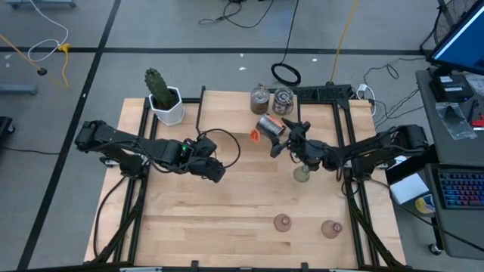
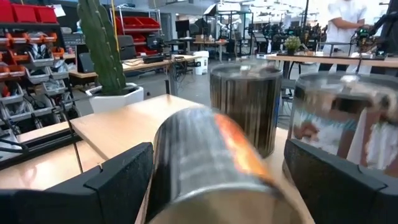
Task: Pick & Place candle stick holders
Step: Put the silver scented candle on the shelf
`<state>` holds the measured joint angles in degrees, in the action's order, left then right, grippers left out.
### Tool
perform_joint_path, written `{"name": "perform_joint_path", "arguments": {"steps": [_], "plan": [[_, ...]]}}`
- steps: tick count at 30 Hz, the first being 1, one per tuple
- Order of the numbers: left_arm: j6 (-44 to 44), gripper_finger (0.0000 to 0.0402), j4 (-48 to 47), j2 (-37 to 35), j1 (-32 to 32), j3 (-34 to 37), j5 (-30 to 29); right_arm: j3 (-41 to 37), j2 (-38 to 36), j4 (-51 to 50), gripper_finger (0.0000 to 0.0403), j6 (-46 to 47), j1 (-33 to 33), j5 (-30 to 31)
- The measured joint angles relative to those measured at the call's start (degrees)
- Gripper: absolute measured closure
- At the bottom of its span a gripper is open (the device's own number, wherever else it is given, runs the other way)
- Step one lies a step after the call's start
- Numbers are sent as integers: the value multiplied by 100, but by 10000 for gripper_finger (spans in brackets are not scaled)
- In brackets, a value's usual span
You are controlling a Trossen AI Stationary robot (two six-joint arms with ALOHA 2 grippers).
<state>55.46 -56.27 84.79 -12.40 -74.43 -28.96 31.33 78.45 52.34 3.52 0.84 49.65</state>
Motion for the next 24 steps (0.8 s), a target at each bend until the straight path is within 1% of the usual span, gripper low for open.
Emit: {"name": "perform_joint_path", "arguments": {"steps": [8,11,24], "plan": [[-42,36,11,0,0,0,5,4,-346,-138,50,-426,-2,58],[-122,38,108,0,3,0,6,4,-371,-279,50,-427,-2,138],[-283,24,304,0,67,0,55,17,-399,-291,50,-598,-4,162]]}}
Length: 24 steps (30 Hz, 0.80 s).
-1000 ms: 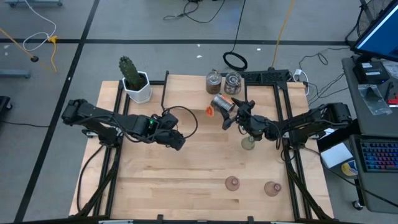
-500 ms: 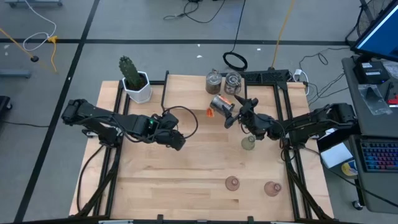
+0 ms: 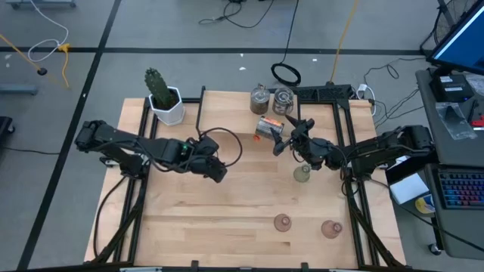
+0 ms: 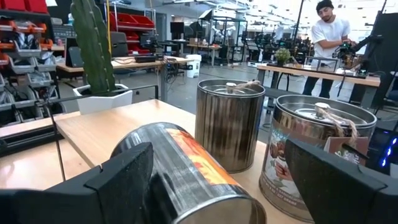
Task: Pick & Place candle stick holders
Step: Put the silver scented candle on the shelf
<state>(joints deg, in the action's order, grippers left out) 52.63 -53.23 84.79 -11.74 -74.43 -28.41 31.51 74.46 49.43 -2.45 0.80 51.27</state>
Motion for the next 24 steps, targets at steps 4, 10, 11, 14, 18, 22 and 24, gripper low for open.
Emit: {"name": "perform_joint_path", "arguments": {"steps": [4,10,11,14,18,22,24], "plan": [[-1,29,0,0,62,0,-1,0,0,-2,50,-44,-9,6],[-10,38,0,0,58,0,14,2,-2,-3,50,-312,-7,142],[-12,38,0,0,60,0,14,2,-2,-10,50,-318,-7,143],[-19,36,0,0,60,0,13,4,-2,-26,50,-402,-7,148],[-18,28,2,0,60,0,12,168,-2,-275,50,-720,-4,419],[-19,23,47,0,60,0,12,543,0,-1100,51,-913,-6,421],[-16,24,46,0,58,0,12,697,0,-1461,51,-879,-4,408]]}}
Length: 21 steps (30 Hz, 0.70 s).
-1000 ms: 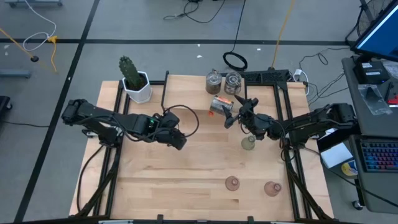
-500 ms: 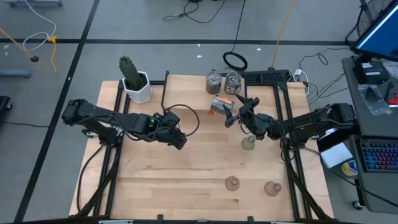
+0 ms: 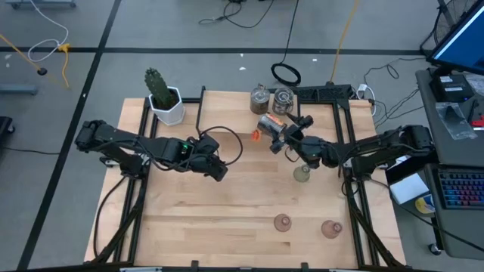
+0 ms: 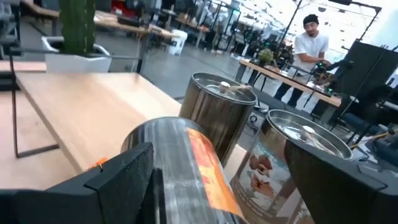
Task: Pick & Place candle stick holders
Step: Put the silver scented candle on the shelf
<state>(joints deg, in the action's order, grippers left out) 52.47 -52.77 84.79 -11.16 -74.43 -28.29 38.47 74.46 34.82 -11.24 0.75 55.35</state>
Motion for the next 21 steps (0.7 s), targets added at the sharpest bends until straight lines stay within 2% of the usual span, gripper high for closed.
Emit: {"name": "perform_joint_path", "arguments": {"steps": [10,15,18,21], "plan": [[-60,39,46,2,0,0,-2,267,2,-95,51,-463,113,-8],[-134,33,66,0,0,0,-7,489,2,-185,51,-655,171,-39],[-136,27,66,0,0,0,-9,801,-111,-1009,51,-396,197,-416],[-142,23,66,2,0,0,-11,1379,-223,-2642,51,253,194,-808]]}}
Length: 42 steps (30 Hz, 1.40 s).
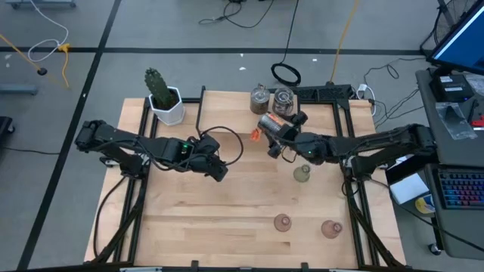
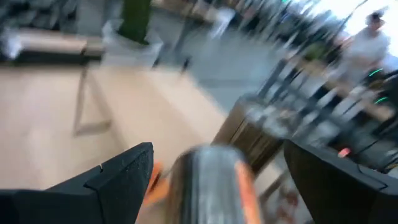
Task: Pick & Place candle stick holders
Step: Put the silver scented candle on the shelf
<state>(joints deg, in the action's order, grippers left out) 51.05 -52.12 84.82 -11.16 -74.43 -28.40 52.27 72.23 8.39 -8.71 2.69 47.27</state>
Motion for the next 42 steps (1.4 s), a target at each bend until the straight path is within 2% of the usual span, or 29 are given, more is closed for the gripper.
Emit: {"name": "perform_joint_path", "arguments": {"steps": [5,9,16,22,34,39,42], "plan": [[-102,29,15,0,0,0,-2,1165,-56,-2668,51,1240,-230,-1089],[-107,37,15,0,0,0,-3,1784,-57,-3517,51,1384,-398,-1463],[-41,37,17,0,-23,0,-2,2118,-74,-3647,50,1160,-478,-2034],[36,27,52,0,-26,0,-3,2121,-140,-3725,50,576,-474,-2040],[-83,30,293,0,-22,0,-2,2118,-373,-4010,48,793,-450,-2087],[-82,34,293,0,-22,0,-2,2118,-393,-4003,47,948,-447,-2655],[-81,30,289,0,-22,0,-2,2118,-402,-4121,41,1084,-447,-2783]]}}
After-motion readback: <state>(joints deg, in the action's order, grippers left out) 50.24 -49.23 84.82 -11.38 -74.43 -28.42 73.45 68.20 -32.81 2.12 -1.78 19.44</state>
